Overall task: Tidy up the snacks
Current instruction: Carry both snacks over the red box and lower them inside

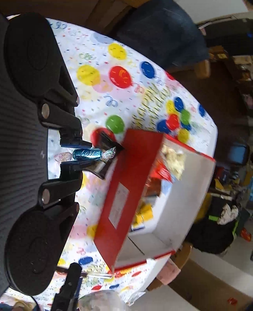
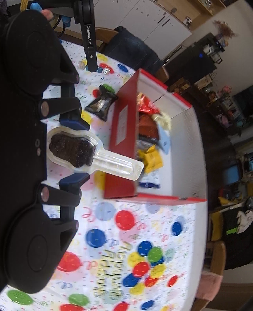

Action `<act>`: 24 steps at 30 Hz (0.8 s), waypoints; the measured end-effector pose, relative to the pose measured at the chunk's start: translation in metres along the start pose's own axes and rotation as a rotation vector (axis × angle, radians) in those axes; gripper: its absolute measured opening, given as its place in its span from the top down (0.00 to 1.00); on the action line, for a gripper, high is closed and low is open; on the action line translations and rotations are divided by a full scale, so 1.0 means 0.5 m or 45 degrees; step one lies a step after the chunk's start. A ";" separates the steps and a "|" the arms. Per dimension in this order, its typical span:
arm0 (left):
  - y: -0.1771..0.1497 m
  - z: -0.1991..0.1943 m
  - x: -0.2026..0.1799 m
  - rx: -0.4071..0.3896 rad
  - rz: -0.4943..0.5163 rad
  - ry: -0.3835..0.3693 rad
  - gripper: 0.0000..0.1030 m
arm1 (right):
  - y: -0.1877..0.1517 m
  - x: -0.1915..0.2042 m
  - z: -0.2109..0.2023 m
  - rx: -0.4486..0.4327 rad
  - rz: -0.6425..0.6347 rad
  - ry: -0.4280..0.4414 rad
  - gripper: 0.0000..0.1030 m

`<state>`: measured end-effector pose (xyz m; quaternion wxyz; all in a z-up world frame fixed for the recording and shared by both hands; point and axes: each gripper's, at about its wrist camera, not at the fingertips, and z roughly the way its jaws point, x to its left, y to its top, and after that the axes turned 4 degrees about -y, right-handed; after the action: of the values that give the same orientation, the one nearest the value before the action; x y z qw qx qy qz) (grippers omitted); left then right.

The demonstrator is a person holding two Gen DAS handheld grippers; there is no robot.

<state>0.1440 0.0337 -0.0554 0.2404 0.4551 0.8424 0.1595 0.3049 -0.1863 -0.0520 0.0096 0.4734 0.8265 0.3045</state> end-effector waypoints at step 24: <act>0.214 0.091 -0.104 -0.014 0.279 -0.077 0.88 | 0.235 0.033 0.112 -0.068 -0.092 -0.204 0.55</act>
<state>0.2675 0.0493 -0.0273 0.2495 0.5477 0.7791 0.1755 0.4038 -0.1025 -0.0328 0.0990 0.4658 0.8312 0.2870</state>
